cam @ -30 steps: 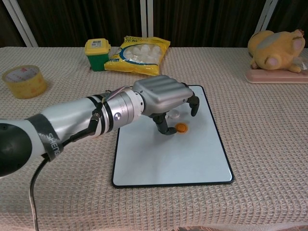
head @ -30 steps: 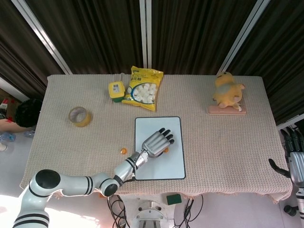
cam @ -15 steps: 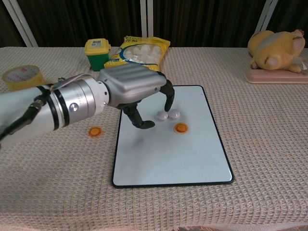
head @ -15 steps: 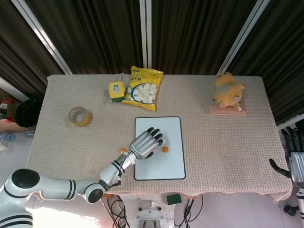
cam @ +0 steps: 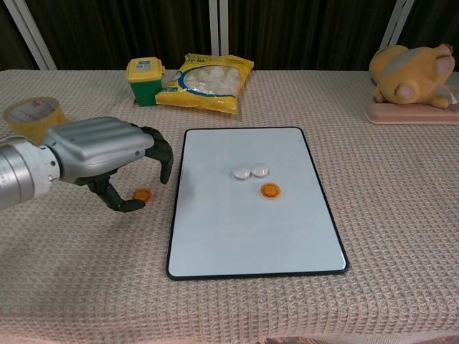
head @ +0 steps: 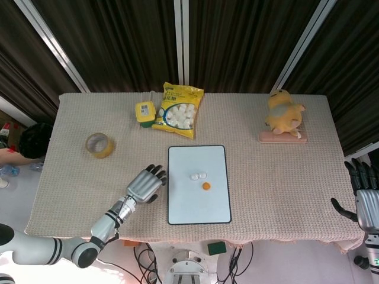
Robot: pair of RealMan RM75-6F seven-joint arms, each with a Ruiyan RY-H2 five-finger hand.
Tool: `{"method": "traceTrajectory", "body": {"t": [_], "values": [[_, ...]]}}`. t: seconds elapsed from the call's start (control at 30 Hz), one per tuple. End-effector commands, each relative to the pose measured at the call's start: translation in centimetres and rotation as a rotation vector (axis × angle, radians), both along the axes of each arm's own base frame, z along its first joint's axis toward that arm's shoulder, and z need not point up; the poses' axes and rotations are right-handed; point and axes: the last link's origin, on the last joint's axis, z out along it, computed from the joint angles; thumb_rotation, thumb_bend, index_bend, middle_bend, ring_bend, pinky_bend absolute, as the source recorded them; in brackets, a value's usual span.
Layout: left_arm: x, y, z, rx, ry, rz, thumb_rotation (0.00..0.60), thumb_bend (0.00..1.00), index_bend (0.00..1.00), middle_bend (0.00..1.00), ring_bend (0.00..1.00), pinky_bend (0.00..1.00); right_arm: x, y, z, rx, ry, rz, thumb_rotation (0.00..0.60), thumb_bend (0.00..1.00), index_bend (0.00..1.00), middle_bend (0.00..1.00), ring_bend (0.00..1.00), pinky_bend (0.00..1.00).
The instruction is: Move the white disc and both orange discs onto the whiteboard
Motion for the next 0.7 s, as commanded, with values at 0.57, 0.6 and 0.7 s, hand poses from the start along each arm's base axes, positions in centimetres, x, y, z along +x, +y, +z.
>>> {"method": "traceTrajectory", "body": {"t": [0.57, 0.6, 0.7], "values": [[-3.0, 0.7, -0.8, 0.027, 0.003, 0.030, 0.578, 0.26, 0.35, 0.22, 0.11, 0.18, 0.0, 0.1, 0.0, -0.006, 0.000, -0.007, 0.600, 0.21, 0.00, 0.00, 0.00, 0.00], [-3.0, 0.7, -0.8, 0.026, 0.002, 0.030, 0.578, 0.26, 0.35, 0.22, 0.11, 0.18, 0.0, 0.1, 0.0, -0.005, 0.000, -0.008, 0.600, 0.21, 0.00, 0.00, 0.00, 0.00], [-3.0, 0.8, -0.9, 0.026, 0.000, 0.032, 0.578, 0.26, 0.36, 0.22, 0.11, 0.18, 0.0, 0.1, -0.1, -0.002, 0.003, -0.007, 0.600, 0.21, 0.00, 0.00, 0.00, 0.00]]}}
